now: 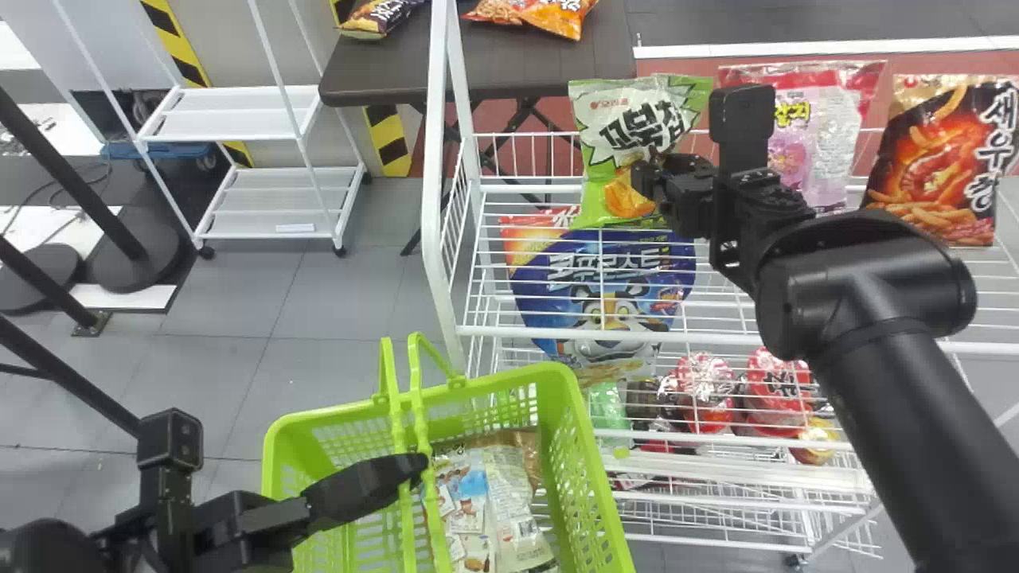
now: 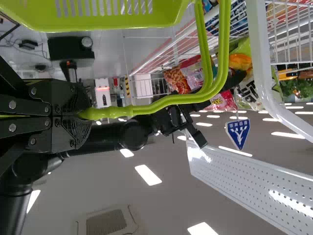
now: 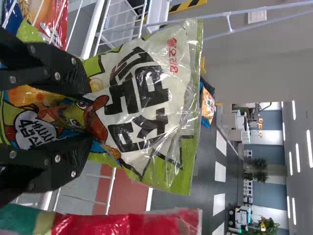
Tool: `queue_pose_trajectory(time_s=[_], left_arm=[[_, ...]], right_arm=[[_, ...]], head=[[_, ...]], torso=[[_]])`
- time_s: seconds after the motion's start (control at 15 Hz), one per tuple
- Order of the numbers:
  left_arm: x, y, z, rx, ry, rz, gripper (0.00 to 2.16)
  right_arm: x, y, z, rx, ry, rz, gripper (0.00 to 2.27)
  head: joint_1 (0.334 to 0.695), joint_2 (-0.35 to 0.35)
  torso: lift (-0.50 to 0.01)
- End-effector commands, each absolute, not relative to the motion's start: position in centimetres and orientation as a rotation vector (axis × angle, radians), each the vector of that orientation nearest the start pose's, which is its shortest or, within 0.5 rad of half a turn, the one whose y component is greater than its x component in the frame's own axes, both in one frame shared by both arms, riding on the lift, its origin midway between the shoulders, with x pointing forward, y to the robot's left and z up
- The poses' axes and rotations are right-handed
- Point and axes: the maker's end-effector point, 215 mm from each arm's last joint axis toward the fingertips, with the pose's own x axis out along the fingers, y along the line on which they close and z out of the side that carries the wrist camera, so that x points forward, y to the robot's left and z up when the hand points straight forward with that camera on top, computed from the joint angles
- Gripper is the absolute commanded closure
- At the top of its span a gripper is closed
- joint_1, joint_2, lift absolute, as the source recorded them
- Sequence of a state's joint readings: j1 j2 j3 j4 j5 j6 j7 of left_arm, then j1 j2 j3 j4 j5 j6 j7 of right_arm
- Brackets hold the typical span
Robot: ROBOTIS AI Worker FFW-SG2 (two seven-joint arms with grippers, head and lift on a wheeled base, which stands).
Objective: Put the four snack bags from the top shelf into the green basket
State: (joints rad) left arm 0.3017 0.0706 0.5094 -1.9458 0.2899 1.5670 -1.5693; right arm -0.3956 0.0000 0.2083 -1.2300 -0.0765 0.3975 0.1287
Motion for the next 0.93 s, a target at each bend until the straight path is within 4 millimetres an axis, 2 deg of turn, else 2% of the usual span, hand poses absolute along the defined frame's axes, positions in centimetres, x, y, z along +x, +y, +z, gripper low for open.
queue_pose_trajectory(time_s=[0.0,0.27,0.4,0.47,0.73,0.87], left_arm=[[27.6,19.1,-36.9,-1.317,0.747,-0.989,2.14],[27.6,19.1,-36.8,-1.318,0.746,-0.99,2.14],[27.6,19.2,-36.9,-1.319,0.746,-0.987,2.14],[27.6,19.4,-36.8,-1.319,0.743,-0.986,2.14],[27.7,19.4,-36.7,-1.318,0.739,-0.987,2.14],[27.8,19.4,-36.7,-1.317,0.737,-0.988,2.14]], right_arm=[[67.0,-8.9,-38.9,-0.002,0.333,0.329,2.25],[64.9,-7.5,-35.0,0.041,0.239,0.386,2.25],[63.2,-6.8,-34.1,0.06,0.244,0.403,2.25],[61.7,-6.6,-34.5,0.072,0.284,0.411,2.25],[54.3,-8.2,-35.1,0.151,0.411,0.421,2.25],[50.2,-9.1,-34.4,0.18,0.45,0.436,2.25]], head=[[0.695,0.116],[0.695,0.129],[0.695,0.137],[0.695,0.144],[0.695,0.157],[0.695,0.154]], torso=[[0.0],[0.0],[0.0],[0.0],[0.0],[0.0]])
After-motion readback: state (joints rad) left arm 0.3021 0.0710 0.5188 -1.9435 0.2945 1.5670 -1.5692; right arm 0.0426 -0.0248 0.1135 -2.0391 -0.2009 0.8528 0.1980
